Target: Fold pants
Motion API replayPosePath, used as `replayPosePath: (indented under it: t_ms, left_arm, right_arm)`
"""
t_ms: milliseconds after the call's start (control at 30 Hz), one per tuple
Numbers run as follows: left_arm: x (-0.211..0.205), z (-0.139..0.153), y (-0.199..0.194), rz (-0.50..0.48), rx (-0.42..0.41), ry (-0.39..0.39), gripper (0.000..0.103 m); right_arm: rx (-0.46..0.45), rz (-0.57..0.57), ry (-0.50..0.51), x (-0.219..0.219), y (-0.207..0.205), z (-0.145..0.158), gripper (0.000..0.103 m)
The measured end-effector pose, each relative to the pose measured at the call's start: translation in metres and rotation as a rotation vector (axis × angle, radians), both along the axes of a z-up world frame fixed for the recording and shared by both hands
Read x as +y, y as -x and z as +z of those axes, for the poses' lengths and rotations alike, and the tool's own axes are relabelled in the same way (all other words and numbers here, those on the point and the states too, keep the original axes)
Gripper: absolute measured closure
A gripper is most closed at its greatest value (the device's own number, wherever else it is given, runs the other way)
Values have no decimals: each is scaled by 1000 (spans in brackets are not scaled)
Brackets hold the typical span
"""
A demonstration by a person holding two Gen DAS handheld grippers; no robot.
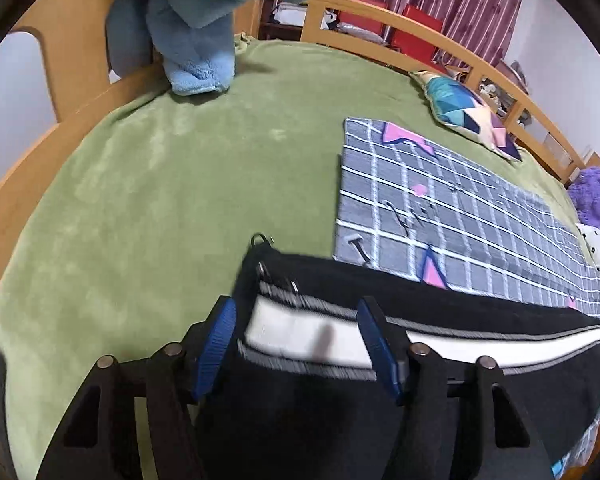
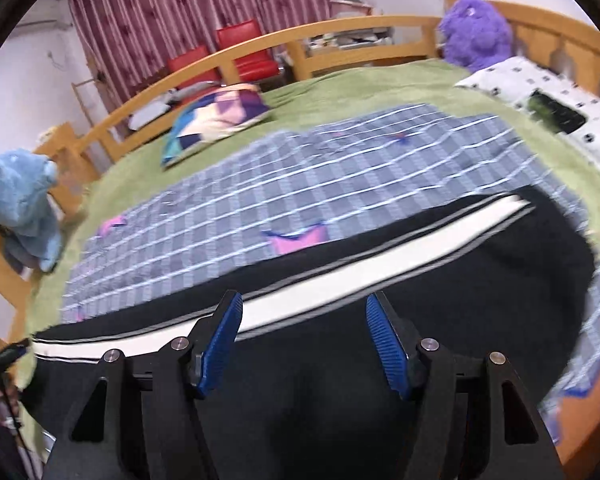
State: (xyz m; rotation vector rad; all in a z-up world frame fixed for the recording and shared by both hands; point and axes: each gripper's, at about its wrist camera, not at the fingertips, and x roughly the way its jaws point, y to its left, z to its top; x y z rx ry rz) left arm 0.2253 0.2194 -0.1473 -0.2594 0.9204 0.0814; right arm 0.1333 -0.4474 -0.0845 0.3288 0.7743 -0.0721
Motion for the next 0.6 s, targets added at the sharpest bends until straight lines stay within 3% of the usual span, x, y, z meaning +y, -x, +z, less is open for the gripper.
replayPosePath:
  t_ms: [100,133,167,200,233,367,433,500,600]
  left_arm:
    - [3,-17,-20,-23,47,37,45]
    - [1,-21,-24,-45,62,41,51]
    - [-3,-24,-27,-65,70,22,72]
    - [-6,-25,-29,-75,72,0,81]
    - [-7,-23,-30,-105,69,12,82]
    - [21,12,-14,-95,-92,169,83]
    - [22,16,-13,-94,-113,145,83]
    - [18,1,-23,-81,-75,94,83]
    - [16,-34,-33,-5,38,108,76]
  right_arm:
    - [3,22,-13,25,-9,-6,39]
    - [10,28,-6,31,-13,-8,39]
    - [16,27,4,37,-14,-11,39]
    - [25,26,12,39,-16,-13,39]
    - [36,25,20,40,-19,-17,39]
    - [86,26,28,42,-26,-31,40]
    - [76,31,49,44,-26,-30,40]
    - [63,41,68,47,-25,-28,40]
    - [78,91,78,53,-35,-32,40]
